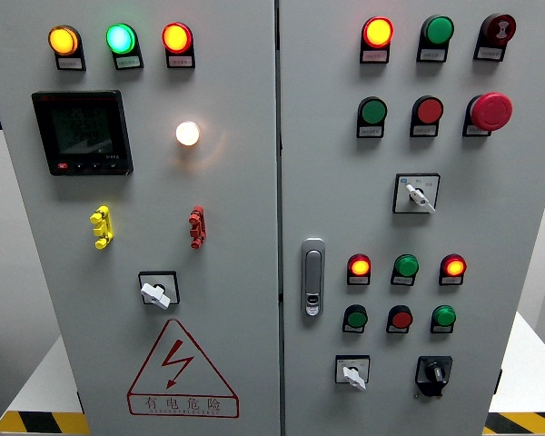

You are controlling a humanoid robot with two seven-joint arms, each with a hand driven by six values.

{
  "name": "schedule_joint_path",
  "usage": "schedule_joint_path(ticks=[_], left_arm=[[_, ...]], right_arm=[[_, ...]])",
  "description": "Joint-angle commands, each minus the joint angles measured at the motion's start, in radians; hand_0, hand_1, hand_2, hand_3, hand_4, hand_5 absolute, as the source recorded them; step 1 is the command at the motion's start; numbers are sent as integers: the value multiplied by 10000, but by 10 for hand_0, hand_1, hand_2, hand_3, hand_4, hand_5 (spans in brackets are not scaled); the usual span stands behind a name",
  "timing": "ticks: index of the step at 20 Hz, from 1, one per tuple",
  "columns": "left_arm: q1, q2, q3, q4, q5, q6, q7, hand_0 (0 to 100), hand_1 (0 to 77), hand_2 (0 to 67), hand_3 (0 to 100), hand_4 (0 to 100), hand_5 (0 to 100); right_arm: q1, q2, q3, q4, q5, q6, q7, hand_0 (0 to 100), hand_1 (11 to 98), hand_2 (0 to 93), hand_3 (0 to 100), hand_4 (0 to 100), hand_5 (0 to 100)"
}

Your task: Trip black knob to open circuit

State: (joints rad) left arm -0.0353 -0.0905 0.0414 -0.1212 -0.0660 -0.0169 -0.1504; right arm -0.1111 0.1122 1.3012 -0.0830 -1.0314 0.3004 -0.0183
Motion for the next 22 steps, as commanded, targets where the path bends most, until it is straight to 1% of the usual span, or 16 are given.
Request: schedule_joint_path(ticks=[1, 2, 4, 5, 7, 8, 9, 11, 12, 13, 16, 17, 19, 20, 21, 22], left_arm=[[0, 0, 0, 0, 0, 0, 1, 0, 33, 128, 214, 67, 16], [0, 0, 0, 0, 0, 0, 1, 0, 33, 128, 214, 67, 16], [0, 0, 0, 0, 0, 0, 1, 0, 34, 128, 214, 67, 16], [0, 0, 0, 0, 0, 0, 1, 0, 33, 128, 214, 67, 16], [0, 0, 0, 0, 0, 0, 1, 0, 33, 128, 214, 67, 16], [0, 0, 0, 0, 0, 0, 1, 0, 33, 128, 214, 67, 16], [0, 0, 0, 0, 0, 0, 1, 0, 33, 128, 214, 66, 16], [0, 0, 0, 0, 0, 0, 1, 0, 33, 128, 214, 66, 16], [0, 0, 0, 0, 0, 0, 1, 0, 34, 128, 214, 66, 16], [0, 0, 0, 0, 0, 0, 16, 0, 34, 128, 214, 66, 16], [0, 0, 0, 0, 0, 0, 1, 0, 32, 128, 214, 66, 16], [0, 0, 0, 0, 0, 0, 16, 0, 32, 128, 214, 66, 16], [0, 0, 0, 0, 0, 0, 1, 0, 32, 128, 214, 67, 16], [0, 0, 0, 0, 0, 0, 1, 0, 32, 128, 214, 67, 16], [0, 0, 0, 0, 0, 0, 16, 0, 32, 128, 214, 67, 16], [0, 0, 0, 0, 0, 0, 1, 0, 33, 128, 214, 67, 16]], right_arm=[[266, -78, 624, -60, -439, 171, -1, 680, 302, 44, 119, 34, 117], [268, -109, 640, 1, -439, 171, -1, 679, 303, 44, 120, 34, 116], [268, -110, 1006, 398, -652, 156, 14, 677, 304, 44, 123, 34, 116], [283, -110, 1358, 598, -1049, 171, 14, 677, 305, 44, 126, 34, 116], [298, 28, 2887, 1378, -2488, 186, -1, 675, 308, 44, 128, 34, 115], [298, 59, 3244, 1883, -3087, 171, 44, 673, 311, 44, 129, 34, 115], [298, 74, 3218, 2253, -3275, 125, 106, 672, 313, 44, 130, 34, 115], [298, 74, 3523, 3141, -3247, 79, 167, 670, 319, 45, 140, 39, 123], [238, 90, 3813, 3799, -3262, 79, 244, 669, 321, 46, 144, 44, 132], [161, 90, 3983, 4550, -3247, 79, 335, 668, 327, 47, 152, 53, 143], [-99, 90, 4122, 6591, -3247, -12, 444, 656, 352, 49, 176, 75, 169], [-298, 90, 4138, 7509, -3231, -150, 444, 648, 364, 49, 185, 82, 184], [-834, 59, 4016, 9410, -3216, -411, 428, 647, 385, 49, 196, 95, 212], [-973, 59, 3985, 10012, -3231, -427, 413, 654, 392, 49, 209, 107, 234], [-1081, 74, 3939, 10580, -3246, -488, 413, 658, 394, 49, 216, 110, 240], [-1280, 44, 3878, 11087, -3247, -625, 413, 668, 396, 50, 223, 119, 253]])
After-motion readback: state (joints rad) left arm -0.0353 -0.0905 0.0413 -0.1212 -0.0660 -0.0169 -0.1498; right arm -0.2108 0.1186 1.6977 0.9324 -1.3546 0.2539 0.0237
